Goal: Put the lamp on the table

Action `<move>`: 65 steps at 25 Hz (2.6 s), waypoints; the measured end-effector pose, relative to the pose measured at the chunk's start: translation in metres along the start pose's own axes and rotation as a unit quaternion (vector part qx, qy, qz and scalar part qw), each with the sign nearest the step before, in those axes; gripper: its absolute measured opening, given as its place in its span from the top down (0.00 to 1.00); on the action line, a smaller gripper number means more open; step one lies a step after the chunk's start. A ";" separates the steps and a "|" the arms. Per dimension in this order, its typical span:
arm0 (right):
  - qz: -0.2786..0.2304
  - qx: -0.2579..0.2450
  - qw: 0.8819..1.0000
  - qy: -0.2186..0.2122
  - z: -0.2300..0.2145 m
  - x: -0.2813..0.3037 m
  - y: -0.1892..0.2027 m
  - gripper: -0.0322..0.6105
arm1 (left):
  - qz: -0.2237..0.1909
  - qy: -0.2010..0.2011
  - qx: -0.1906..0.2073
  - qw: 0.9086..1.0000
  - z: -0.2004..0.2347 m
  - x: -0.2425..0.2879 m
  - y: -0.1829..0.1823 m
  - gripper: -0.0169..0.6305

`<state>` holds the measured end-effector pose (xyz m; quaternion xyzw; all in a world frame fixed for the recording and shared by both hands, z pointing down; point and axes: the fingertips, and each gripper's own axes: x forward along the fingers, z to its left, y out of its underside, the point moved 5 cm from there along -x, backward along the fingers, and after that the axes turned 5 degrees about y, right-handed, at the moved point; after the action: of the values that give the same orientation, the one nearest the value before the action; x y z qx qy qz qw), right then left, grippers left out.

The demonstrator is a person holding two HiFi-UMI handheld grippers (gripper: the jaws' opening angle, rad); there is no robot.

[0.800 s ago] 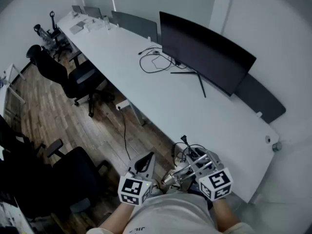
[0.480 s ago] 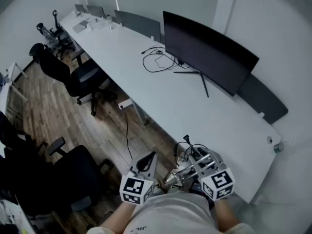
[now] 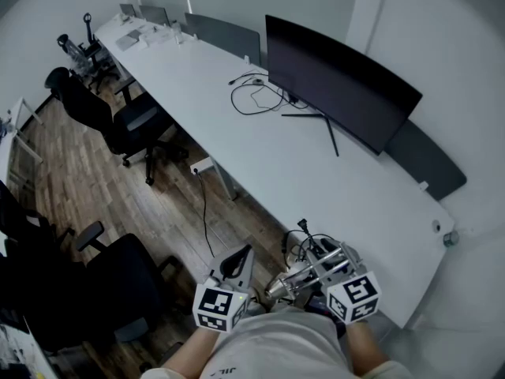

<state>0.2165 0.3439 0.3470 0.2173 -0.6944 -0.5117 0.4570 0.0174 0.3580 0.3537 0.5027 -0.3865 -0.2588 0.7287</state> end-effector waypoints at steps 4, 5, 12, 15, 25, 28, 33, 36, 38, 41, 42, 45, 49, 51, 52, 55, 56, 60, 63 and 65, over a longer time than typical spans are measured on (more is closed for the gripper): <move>0.003 -0.003 1.000 0.003 0.003 0.008 -0.004 0.69 | -0.003 -0.002 -0.002 1.000 0.013 -0.004 0.000 0.97; 0.003 -0.003 1.000 0.004 0.005 0.011 -0.005 0.69 | -0.004 -0.002 -0.002 1.000 0.017 -0.006 0.000 0.97; -0.007 0.009 1.000 0.026 0.021 0.029 -0.018 0.69 | -0.004 0.001 0.005 1.000 0.053 -0.027 -0.001 0.97; -0.011 0.008 1.000 0.026 0.026 0.038 -0.023 0.69 | -0.003 -0.002 0.007 1.000 0.068 -0.029 0.000 0.97; 0.001 -0.005 1.000 0.009 0.024 0.081 -0.035 0.69 | -0.005 -0.009 -0.001 1.000 0.099 -0.009 -0.005 0.97; 0.004 -0.011 1.000 0.006 0.016 0.101 -0.040 0.69 | -0.007 -0.018 -0.003 1.000 0.114 0.002 -0.010 0.97; 0.004 -0.011 1.000 -0.005 0.001 0.135 -0.056 0.69 | -0.009 -0.030 -0.006 0.999 0.139 0.027 -0.026 0.97; 0.003 -0.011 1.000 -0.015 -0.011 0.155 -0.069 0.69 | -0.012 -0.036 -0.005 0.999 0.153 0.046 -0.039 0.97; 0.002 -0.013 1.000 -0.018 -0.018 0.168 -0.078 0.69 | -0.012 -0.040 -0.002 0.999 0.161 0.057 -0.046 0.97; -0.001 -0.021 1.000 -0.021 -0.031 0.188 -0.093 0.69 | -0.015 -0.048 -0.002 0.999 0.172 0.073 -0.059 0.97; -0.002 -0.024 0.999 -0.022 -0.036 0.195 -0.097 0.69 | -0.017 -0.051 -0.002 0.999 0.175 0.078 -0.063 0.97; -0.005 -0.025 0.999 -0.026 -0.049 0.213 -0.105 0.69 | -0.020 -0.057 -0.002 0.998 0.185 0.094 -0.075 0.97; -0.009 -0.030 0.999 -0.033 -0.065 0.236 -0.118 0.69 | -0.014 -0.061 0.000 0.998 0.197 0.122 -0.089 0.97; -0.008 -0.032 0.999 -0.039 -0.071 0.244 -0.122 0.69 | -0.011 -0.061 0.001 0.998 0.199 0.135 -0.094 0.97; -0.008 -0.034 0.999 -0.041 -0.074 0.248 -0.125 0.69 | -0.012 -0.060 0.001 0.998 0.200 0.142 -0.097 0.97; -0.008 -0.038 0.998 -0.047 -0.082 0.260 -0.130 0.69 | -0.013 -0.057 0.007 0.998 0.202 0.160 -0.105 0.97; -0.007 -0.037 0.998 -0.048 -0.084 0.263 -0.131 0.69 | -0.009 -0.054 0.008 0.998 0.203 0.165 -0.107 0.97; 0.001 -0.029 0.999 -0.044 -0.088 0.275 -0.133 0.69 | 0.011 -0.040 0.006 0.999 0.210 0.179 -0.107 0.97; 0.005 -0.023 0.999 -0.036 -0.092 0.283 -0.139 0.69 | 0.013 -0.028 0.010 0.999 0.220 0.189 -0.111 0.97; 0.008 -0.022 0.999 -0.026 -0.093 0.288 -0.142 0.69 | 0.017 -0.016 0.011 1.000 0.226 0.195 -0.116 0.97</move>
<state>0.1323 0.0201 0.3426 0.1879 -0.6963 -0.5289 0.4474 -0.0566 0.0459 0.3489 0.5004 -0.4090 -0.2501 0.7209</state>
